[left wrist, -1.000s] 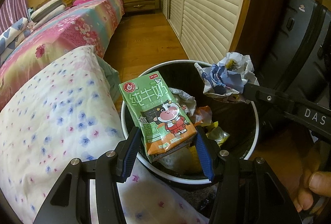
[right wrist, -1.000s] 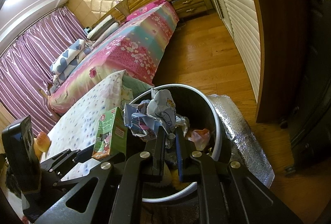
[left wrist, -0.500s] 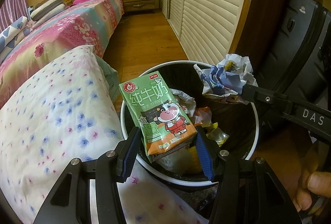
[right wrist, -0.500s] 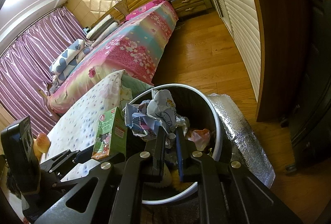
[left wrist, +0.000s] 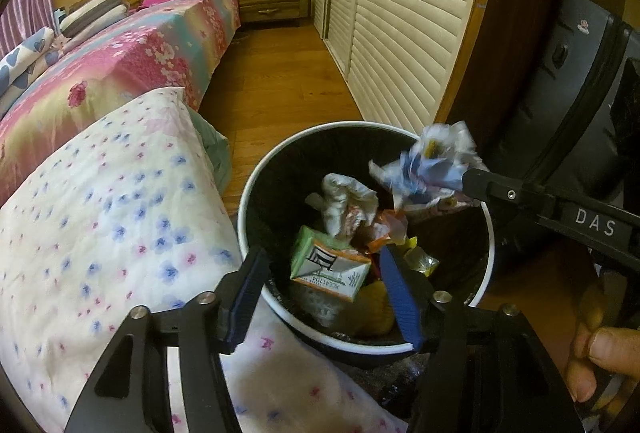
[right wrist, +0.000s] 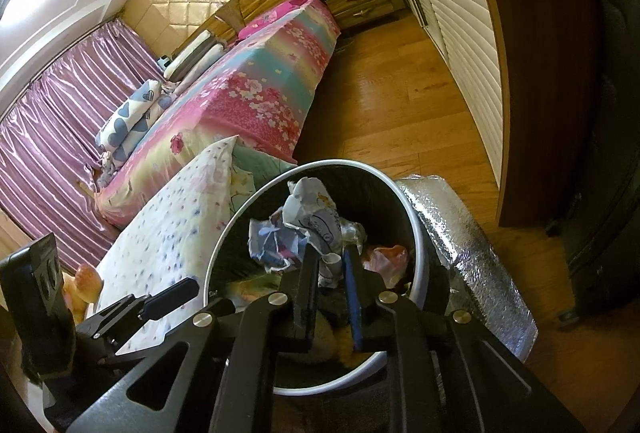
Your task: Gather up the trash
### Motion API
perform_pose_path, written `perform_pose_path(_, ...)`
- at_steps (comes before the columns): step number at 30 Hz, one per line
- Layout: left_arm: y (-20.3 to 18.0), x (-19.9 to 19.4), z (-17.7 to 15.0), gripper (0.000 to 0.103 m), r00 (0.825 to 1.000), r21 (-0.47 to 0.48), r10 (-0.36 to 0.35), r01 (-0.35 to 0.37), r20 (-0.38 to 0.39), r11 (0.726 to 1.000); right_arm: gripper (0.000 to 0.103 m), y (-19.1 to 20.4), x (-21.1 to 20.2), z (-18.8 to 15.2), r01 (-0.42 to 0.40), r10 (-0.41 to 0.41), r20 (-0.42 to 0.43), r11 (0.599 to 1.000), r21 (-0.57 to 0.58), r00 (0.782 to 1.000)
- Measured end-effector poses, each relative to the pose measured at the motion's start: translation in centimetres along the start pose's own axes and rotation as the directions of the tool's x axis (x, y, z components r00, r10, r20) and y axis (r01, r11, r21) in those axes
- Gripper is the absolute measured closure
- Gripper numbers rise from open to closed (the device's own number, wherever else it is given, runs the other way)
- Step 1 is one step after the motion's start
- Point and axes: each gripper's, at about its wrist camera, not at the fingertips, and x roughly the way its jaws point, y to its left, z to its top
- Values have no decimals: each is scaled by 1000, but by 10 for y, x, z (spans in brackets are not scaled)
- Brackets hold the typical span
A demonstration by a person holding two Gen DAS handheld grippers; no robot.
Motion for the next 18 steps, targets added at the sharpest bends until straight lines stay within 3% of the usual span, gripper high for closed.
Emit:
perform_pose_path(4, 7, -12, -9, 44, 1000, -25, 3, -2, 19, 1000, 66, 2, -9, -2, -12, 12, 22, 1000, 12, 1000)
perform_pose_path(9, 21, -37, -29, 44, 999, -86, 10, -5, 52, 996, 58, 12, -22, -7, -25, 25, 42, 1000, 6, 999)
perform_pose_path(11, 26, -50, -41, 43, 997, -122, 16, -7, 74, 992, 53, 18, -27, -11, -31, 31, 52, 1000, 0, 998)
perform_pose_path(13, 32, -64, -55, 41, 995, -160, 23, -7, 99, 987, 41, 24, -33, -17, -39, 39, 67, 999, -6, 997)
perform_pose_path(18, 43, -101, -96, 38, 983, -230, 75, -34, 169, 972, 32, 49, -49, -40, -62, 67, 107, 997, -48, 992)
